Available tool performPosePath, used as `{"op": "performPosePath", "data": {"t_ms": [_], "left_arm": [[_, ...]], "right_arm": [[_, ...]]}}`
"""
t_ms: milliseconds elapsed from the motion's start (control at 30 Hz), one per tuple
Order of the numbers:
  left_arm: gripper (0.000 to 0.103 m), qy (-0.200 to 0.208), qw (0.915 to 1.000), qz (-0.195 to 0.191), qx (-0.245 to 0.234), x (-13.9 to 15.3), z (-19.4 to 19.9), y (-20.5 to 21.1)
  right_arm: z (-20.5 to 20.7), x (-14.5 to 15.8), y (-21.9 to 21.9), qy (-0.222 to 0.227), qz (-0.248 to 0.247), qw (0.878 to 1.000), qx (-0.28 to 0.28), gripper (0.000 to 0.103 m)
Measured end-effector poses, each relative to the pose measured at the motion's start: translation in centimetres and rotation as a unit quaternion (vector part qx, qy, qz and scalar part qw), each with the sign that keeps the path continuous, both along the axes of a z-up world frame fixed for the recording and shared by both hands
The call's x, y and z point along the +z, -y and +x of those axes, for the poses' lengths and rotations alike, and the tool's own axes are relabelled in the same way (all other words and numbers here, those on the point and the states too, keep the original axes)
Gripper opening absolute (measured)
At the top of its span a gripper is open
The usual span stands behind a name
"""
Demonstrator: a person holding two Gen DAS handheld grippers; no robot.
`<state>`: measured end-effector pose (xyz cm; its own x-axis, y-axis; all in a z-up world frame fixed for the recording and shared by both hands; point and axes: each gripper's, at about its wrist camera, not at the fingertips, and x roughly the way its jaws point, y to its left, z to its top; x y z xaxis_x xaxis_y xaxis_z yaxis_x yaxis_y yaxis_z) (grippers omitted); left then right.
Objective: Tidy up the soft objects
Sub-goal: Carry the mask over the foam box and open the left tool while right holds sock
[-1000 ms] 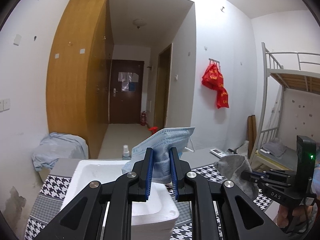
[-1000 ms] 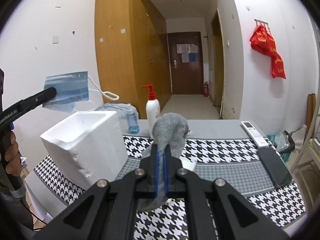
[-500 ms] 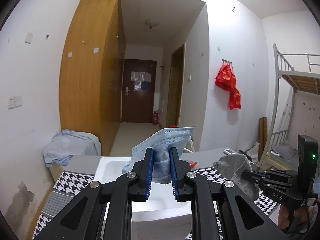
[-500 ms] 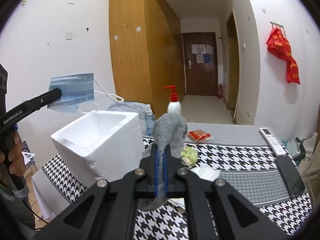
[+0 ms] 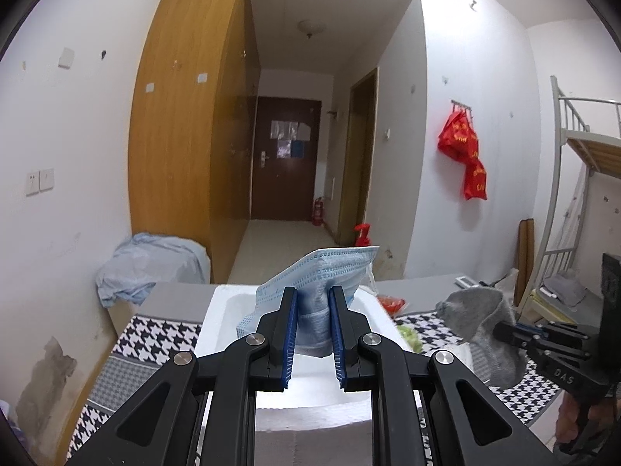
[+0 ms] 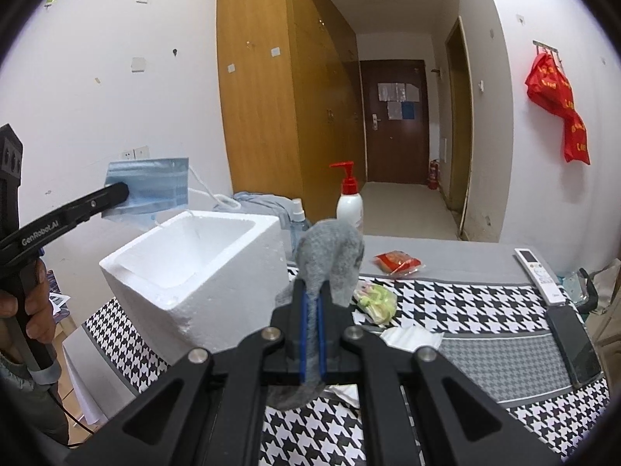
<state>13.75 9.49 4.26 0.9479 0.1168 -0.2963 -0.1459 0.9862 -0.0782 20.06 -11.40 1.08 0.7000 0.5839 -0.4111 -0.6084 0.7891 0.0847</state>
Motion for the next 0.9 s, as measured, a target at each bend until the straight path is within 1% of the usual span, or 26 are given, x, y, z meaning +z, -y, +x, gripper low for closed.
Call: {"op": "performPosePath", "data": {"t_ms": [400, 567, 600, 667, 733, 800, 867, 900], "left_arm": [[0.018, -0.046, 0.9988, -0.003, 0.016, -1.4, 2.3, -0.8], [0.018, -0.055, 0.9984, -0.008, 0.015, -1.8, 2.8, -1.0], [0.02, -0.055, 0.9983, -0.008, 0.014, -1.8, 2.8, -1.0], [0.029, -0.054, 0.9985, -0.008, 0.011, -1.7, 2.8, -1.0], [0.057, -0.051, 0.9986, -0.008, 0.012, -1.6, 2.7, -1.0], [0.066, -0.047, 0.9988, -0.01, 0.011, -1.5, 2.6, -1.0], [0.069, -0.048, 0.9988, -0.009, 0.008, -1.6, 2.4, -1.1], [0.075, -0.047, 0.9988, -0.009, 0.006, -1.6, 2.3, -1.1]], "right_arm": [[0.4, -0.3, -0.6, -0.006, -0.007, 1.0, -0.007, 0.006], [0.7, -0.3, -0.6, -0.007, -0.009, 1.0, -0.009, 0.006], [0.8, -0.4, -0.6, -0.008, -0.008, 1.0, -0.01, 0.006], [0.8, -0.3, -0.6, -0.008, -0.006, 1.0, -0.011, 0.006], [0.8, -0.3, -0.6, -0.008, -0.005, 1.0, -0.012, 0.006], [0.8, -0.2, -0.7, -0.006, -0.005, 1.0, -0.012, 0.006], [0.7, -0.1, -0.8, -0.004, -0.004, 1.0, -0.01, 0.006], [0.7, -0.1, -0.9, -0.003, -0.004, 1.0, -0.01, 0.006]]}}
